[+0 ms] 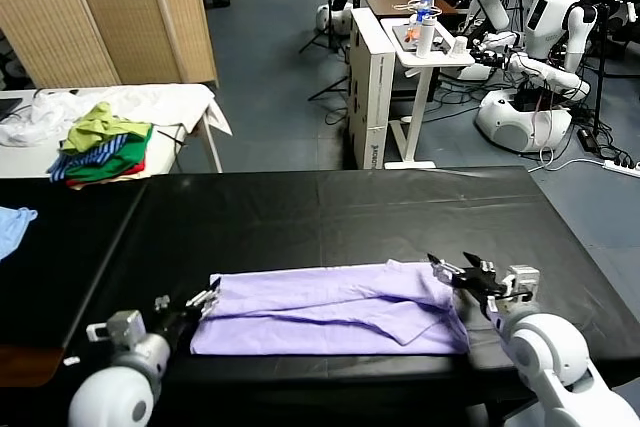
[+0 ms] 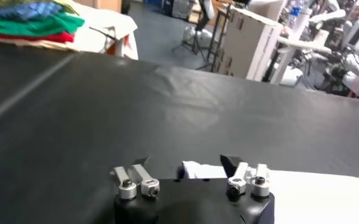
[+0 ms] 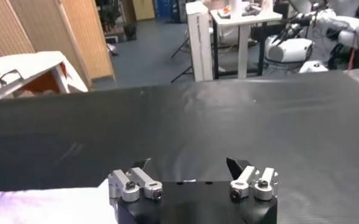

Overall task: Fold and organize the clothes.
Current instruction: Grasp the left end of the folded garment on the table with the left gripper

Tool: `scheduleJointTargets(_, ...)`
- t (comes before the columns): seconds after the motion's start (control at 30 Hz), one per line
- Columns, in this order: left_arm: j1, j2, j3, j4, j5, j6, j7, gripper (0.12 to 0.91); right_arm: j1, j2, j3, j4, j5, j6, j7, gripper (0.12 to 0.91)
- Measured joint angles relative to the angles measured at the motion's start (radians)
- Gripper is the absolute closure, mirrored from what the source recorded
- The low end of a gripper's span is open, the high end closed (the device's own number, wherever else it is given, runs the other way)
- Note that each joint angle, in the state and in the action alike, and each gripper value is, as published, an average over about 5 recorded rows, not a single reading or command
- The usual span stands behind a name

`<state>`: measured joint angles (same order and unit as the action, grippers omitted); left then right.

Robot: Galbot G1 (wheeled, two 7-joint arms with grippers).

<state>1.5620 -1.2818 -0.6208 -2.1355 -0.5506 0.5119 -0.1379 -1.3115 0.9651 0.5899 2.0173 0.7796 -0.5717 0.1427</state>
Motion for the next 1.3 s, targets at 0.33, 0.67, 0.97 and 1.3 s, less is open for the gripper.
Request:
scheduleJointTargets(0.33,0.045,-0.095,-0.007,0.001,-0.002,-0.013,0.014,0.128,-0.031,-0.011,0.043,0.025,0.002,0.006,-0.005,0.118)
scheduleJointTargets(0.67,0.056,-0.133,-0.011,0.010,-0.038,-0.027,0.015,0.306,-0.044,-0.009,0.060,0.033,-0.004,0.009,-0.011,0.118)
scheduleJointTargets(0.97,0.041,-0.154,-0.021,0.030,-0.157,-0.014,-0.013,0.742,-0.051,-0.009,0.067,0.038,-0.014,0.012,-0.020,0.118)
scheduleJointTargets(1.3,0.055,-0.132,-0.031,0.001,0.029,-0.062,0.019,0.856,-0.064,0.000,0.073,0.041,-0.034,0.033,-0.025,0.118)
